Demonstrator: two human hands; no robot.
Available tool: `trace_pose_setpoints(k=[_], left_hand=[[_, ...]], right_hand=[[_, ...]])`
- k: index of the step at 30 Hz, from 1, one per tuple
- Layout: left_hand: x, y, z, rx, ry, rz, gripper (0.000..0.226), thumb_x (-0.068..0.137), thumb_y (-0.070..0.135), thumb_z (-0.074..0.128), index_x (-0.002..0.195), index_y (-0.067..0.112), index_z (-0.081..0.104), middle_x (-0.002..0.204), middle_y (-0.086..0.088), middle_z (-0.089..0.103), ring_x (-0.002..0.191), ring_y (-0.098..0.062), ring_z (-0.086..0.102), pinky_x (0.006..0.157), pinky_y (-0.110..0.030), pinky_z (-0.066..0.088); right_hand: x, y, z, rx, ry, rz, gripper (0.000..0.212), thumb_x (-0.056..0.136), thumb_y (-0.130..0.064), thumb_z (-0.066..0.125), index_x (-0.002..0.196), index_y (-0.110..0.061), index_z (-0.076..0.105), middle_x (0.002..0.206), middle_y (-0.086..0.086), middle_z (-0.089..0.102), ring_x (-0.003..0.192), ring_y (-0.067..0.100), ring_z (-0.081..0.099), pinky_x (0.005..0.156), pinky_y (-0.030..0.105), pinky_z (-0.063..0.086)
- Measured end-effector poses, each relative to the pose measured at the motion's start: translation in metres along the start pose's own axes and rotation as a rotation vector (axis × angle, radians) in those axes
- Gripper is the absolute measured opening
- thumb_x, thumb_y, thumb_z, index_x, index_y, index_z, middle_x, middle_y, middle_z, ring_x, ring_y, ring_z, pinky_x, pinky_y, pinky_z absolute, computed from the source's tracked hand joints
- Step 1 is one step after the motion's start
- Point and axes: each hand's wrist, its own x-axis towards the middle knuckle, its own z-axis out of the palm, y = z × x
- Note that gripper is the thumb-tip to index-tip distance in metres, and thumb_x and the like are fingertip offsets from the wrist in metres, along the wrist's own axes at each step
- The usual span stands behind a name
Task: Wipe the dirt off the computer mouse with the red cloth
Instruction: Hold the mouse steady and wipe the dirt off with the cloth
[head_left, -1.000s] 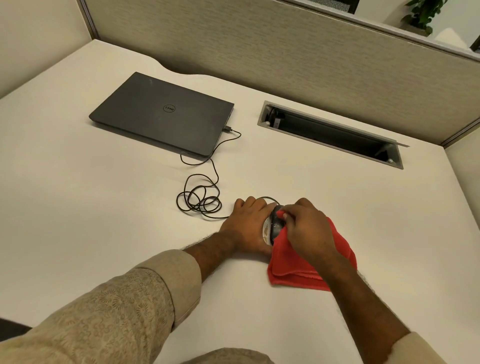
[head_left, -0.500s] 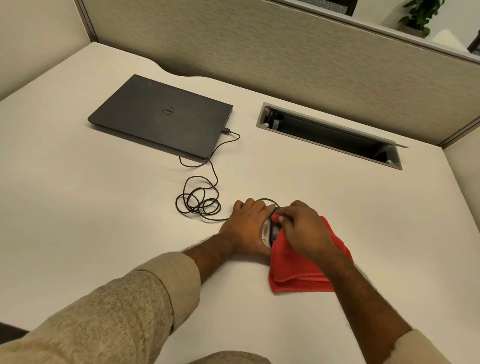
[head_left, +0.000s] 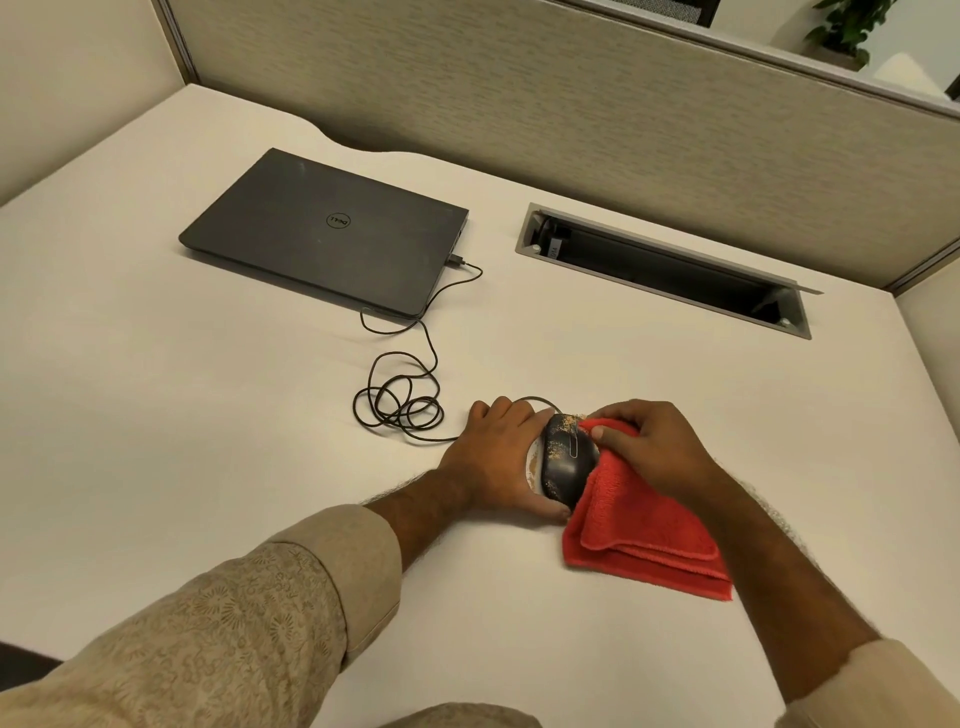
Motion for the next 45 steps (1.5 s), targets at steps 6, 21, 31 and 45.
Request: trace_pose_setpoints(k=[6, 21, 31, 45], left_hand=[[-0.001, 0.002, -0.004, -0.003, -0.005, -0.005, 0.113, 0.047, 0.095, 0.056, 0.136, 0.027, 0.043, 0.113, 0.011, 0.049, 0.103, -0.014, 0.041, 0.092, -0.036, 0.032], [-0.001, 0.002, -0.004, 0.003, -0.020, -0.002, 0.109, 0.048, 0.091, 0.057, 0.135, 0.026, 0.044, 0.111, 0.011, 0.049, 0.101, -0.015, 0.041, 0.091, -0.036, 0.033], [-0.001, 0.002, -0.006, 0.010, -0.020, -0.004, 0.110, 0.048, 0.092, 0.059, 0.136, 0.027, 0.044, 0.108, 0.012, 0.048, 0.099, -0.015, 0.041, 0.091, -0.039, 0.035], [-0.002, 0.002, -0.006, 0.014, -0.023, 0.003, 0.109, 0.049, 0.093, 0.057, 0.135, 0.027, 0.044, 0.109, 0.012, 0.048, 0.099, -0.014, 0.040, 0.091, -0.038, 0.035]], right_hand=[[0.022, -0.005, 0.010, -0.136, -0.045, -0.021, 0.016, 0.090, -0.012, 0.062, 0.100, -0.015, 0.074, 0.101, 0.000, 0.067, 0.099, 0.015, 0.060, 0.089, 0.031, 0.044], [0.039, -0.011, 0.005, -0.253, -0.018, -0.080, 0.016, 0.089, -0.016, 0.063, 0.099, -0.018, 0.076, 0.091, -0.010, 0.061, 0.092, 0.010, 0.056, 0.077, 0.022, 0.041], [0.036, -0.019, 0.011, -0.306, -0.137, -0.119, 0.016, 0.087, -0.021, 0.065, 0.097, -0.024, 0.076, 0.088, -0.013, 0.059, 0.089, 0.010, 0.057, 0.070, 0.017, 0.039], [0.030, -0.022, 0.011, -0.395, -0.049, -0.126, 0.019, 0.092, -0.022, 0.059, 0.103, -0.024, 0.074, 0.095, -0.005, 0.059, 0.089, 0.011, 0.054, 0.074, 0.025, 0.039]])
